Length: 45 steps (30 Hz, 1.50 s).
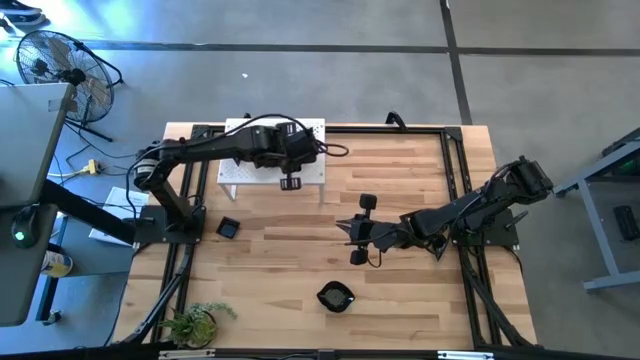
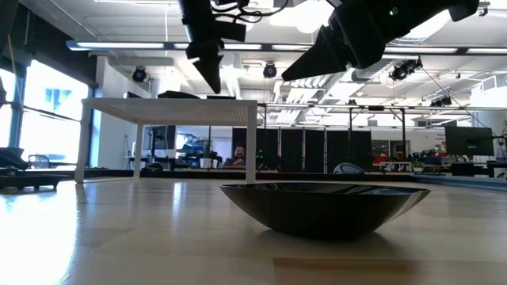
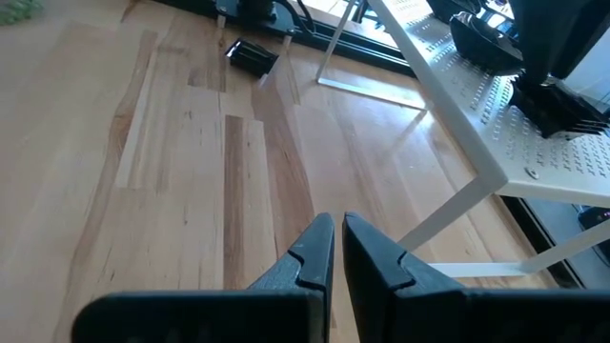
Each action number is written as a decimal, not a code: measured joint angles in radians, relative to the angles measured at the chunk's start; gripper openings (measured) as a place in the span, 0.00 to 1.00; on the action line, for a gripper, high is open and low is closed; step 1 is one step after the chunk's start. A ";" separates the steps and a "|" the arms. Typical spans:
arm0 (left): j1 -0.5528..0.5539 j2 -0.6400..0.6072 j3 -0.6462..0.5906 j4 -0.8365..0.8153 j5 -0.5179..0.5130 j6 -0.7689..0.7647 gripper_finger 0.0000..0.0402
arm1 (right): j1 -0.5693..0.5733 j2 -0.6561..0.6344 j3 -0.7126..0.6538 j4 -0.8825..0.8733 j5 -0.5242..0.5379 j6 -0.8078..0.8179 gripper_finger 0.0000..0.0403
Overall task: Pick & Place Mini shaped plates
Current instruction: Stack the drop-shaped plate on top of the drop-shaped plate on the shelf
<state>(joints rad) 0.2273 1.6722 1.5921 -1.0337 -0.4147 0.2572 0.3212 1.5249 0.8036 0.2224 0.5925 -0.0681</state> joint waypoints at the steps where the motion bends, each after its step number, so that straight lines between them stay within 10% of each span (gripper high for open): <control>1: 0.000 0.000 0.000 0.009 0.020 -0.005 0.16 | 0.000 0.000 0.000 0.000 0.000 0.000 0.04; 8: 0.001 -0.134 -0.059 0.181 0.130 -0.025 0.02 | 0.000 0.000 0.000 0.022 -0.027 0.025 0.04; 24: -0.181 -0.577 -0.701 0.950 0.202 -0.054 0.03 | 0.007 -0.057 0.000 -0.045 -0.023 0.205 0.01; 34: -0.312 -0.598 -1.068 1.521 0.222 -0.079 0.03 | 0.032 -0.243 0.000 -0.650 -0.122 0.881 0.01; 45: -0.372 -0.617 -1.180 1.675 0.256 -0.106 0.03 | 0.111 -0.242 0.000 -1.186 -0.407 1.504 0.08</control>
<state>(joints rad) -0.1445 1.0547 0.4124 0.6417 -0.1591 0.1509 0.4318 1.2827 0.8036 -0.9633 0.1853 1.4361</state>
